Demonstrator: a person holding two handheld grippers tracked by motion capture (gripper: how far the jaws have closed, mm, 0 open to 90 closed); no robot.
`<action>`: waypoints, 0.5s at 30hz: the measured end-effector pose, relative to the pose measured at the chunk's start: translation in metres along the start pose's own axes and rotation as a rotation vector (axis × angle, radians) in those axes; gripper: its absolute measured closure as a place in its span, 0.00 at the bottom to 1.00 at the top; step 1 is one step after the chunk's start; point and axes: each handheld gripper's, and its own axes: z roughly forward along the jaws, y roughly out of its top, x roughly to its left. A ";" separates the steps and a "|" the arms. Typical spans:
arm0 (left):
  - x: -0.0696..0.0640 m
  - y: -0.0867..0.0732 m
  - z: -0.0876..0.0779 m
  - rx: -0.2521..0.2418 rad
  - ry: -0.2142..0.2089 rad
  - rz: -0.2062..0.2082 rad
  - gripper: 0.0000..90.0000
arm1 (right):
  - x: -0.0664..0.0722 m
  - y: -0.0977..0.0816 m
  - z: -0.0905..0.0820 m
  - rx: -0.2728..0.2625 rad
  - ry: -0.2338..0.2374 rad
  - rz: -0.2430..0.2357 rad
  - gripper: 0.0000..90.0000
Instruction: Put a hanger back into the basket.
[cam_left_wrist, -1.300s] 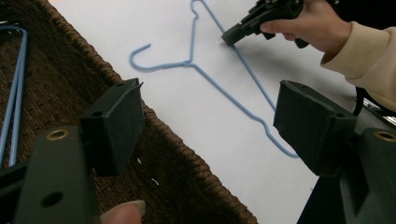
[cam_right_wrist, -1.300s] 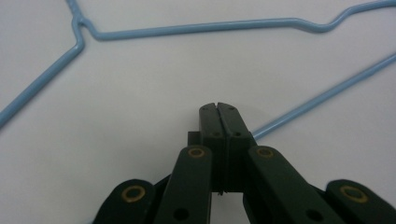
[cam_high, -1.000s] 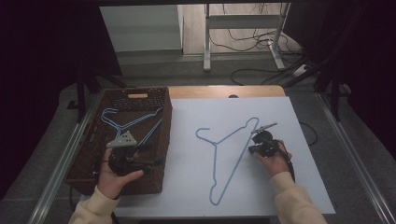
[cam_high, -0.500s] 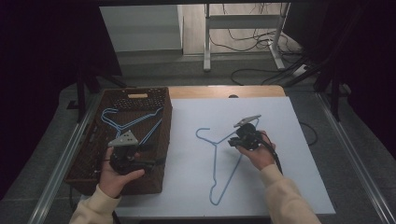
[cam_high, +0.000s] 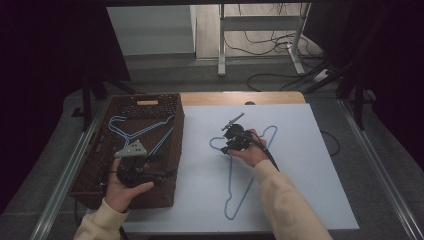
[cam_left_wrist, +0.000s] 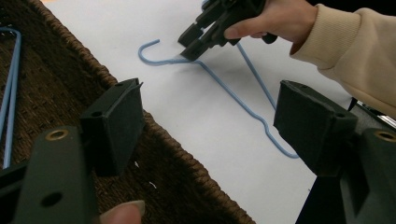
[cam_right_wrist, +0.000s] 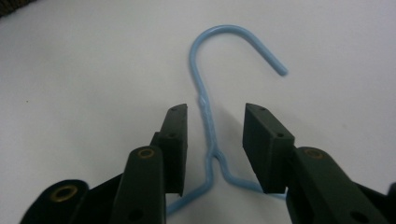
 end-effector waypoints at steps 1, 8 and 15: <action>0.000 0.000 0.000 0.000 0.000 0.000 0.27 | 0.001 0.002 0.003 0.009 0.000 -0.008 0.70; 0.000 0.000 0.001 0.002 -0.002 0.000 0.27 | 0.003 0.006 0.014 0.072 -0.011 -0.046 0.83; 0.000 0.000 0.001 0.003 0.000 0.001 0.27 | 0.008 0.009 0.014 0.102 -0.020 -0.102 0.95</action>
